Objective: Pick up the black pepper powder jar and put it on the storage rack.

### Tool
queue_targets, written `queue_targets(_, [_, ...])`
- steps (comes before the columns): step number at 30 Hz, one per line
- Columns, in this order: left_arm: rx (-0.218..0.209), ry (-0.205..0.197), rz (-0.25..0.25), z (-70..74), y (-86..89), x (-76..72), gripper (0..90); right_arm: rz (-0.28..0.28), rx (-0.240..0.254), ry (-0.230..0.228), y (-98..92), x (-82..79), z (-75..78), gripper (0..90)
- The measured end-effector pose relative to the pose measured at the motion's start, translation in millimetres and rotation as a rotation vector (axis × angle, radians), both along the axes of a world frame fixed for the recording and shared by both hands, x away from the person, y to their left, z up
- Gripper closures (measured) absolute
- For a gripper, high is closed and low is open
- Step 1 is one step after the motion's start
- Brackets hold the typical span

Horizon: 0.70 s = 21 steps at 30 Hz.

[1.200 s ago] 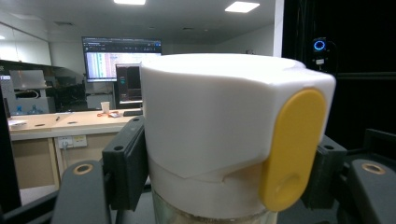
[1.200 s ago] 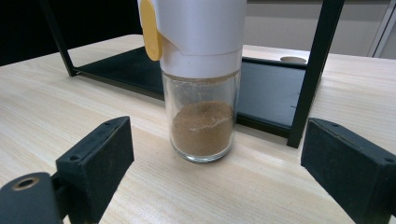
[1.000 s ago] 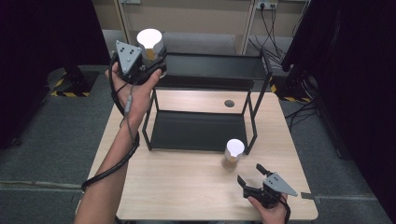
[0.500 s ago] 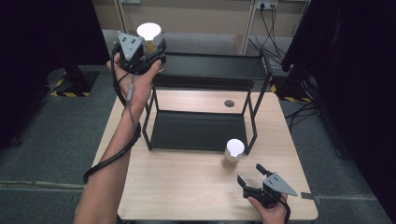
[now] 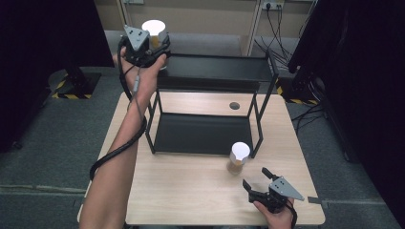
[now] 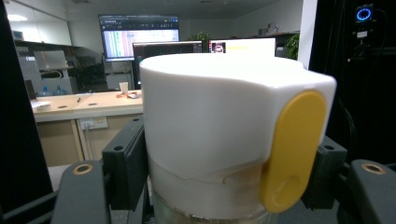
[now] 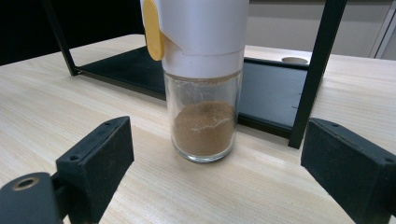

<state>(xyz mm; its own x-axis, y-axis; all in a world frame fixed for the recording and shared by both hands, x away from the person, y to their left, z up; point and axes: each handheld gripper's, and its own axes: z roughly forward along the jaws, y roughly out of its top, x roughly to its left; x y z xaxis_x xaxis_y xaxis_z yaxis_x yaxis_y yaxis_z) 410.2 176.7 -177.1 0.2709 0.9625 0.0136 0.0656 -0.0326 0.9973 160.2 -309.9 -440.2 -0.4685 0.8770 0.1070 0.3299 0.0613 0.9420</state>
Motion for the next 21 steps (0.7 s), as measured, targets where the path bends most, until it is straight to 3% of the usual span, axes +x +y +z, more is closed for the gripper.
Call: queue_targets(21, [0.007,0.024,0.012,-4.1,-9.3,14.1,30.5,0.004,-0.001,0.001,-0.4,0.5,0.2,9.5])
